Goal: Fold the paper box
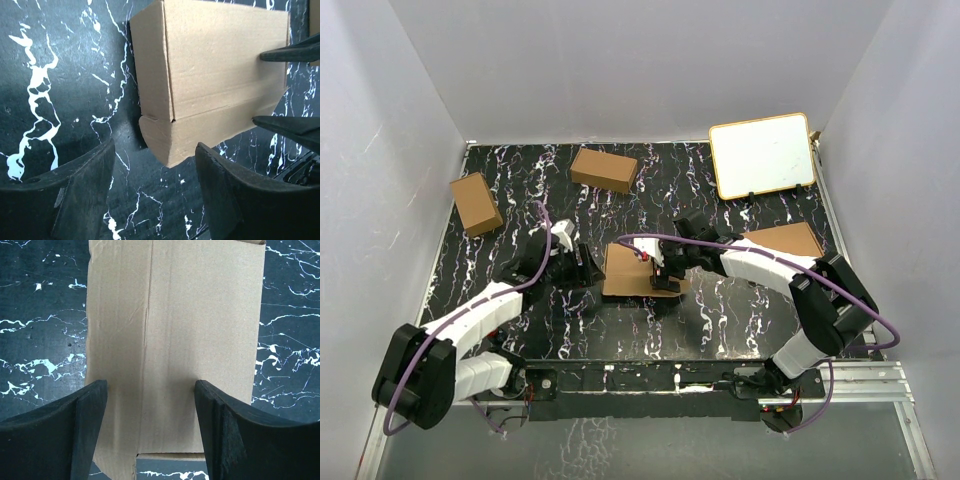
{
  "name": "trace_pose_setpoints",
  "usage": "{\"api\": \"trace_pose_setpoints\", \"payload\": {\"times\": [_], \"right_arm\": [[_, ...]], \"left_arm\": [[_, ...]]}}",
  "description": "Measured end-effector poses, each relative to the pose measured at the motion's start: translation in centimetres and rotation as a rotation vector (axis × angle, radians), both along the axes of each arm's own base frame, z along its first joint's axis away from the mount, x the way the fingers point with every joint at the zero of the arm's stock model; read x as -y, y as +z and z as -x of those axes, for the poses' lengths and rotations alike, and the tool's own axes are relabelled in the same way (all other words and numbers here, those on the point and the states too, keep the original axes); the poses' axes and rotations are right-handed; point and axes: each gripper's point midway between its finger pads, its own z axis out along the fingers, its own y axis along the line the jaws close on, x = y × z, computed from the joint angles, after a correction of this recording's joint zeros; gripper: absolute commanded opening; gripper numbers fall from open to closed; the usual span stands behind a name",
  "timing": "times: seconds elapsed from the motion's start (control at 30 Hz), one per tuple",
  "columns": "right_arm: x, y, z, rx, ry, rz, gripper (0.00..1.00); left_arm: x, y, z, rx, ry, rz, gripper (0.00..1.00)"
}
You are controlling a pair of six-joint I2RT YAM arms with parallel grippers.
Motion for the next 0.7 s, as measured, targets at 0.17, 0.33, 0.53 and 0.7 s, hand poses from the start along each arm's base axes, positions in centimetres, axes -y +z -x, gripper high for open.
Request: {"api": "trace_pose_setpoints", "payload": {"times": [0.17,0.33,0.53,0.7], "right_arm": [[0.0,0.0,-0.2,0.009,-0.006,0.004,0.7],[0.1,0.0,-0.4,0.017,-0.011,0.008,0.64],[0.1,0.0,-0.6,0.026,-0.015,0.01,0.64],[0.1,-0.1,-0.6,0.025,-0.015,0.009,0.64]], "left_arm": [[0.2,0.4,-0.7,0.016,0.009,0.028,0.63],[0.6,-0.8,-0.8,-0.02,-0.008,0.033,0.63],[1.1,-0.5,-1.1,-0.014,-0.014,0.058,0.66],[1.1,-0.6,-0.8,-0.068,0.059,0.107,0.7]]}}
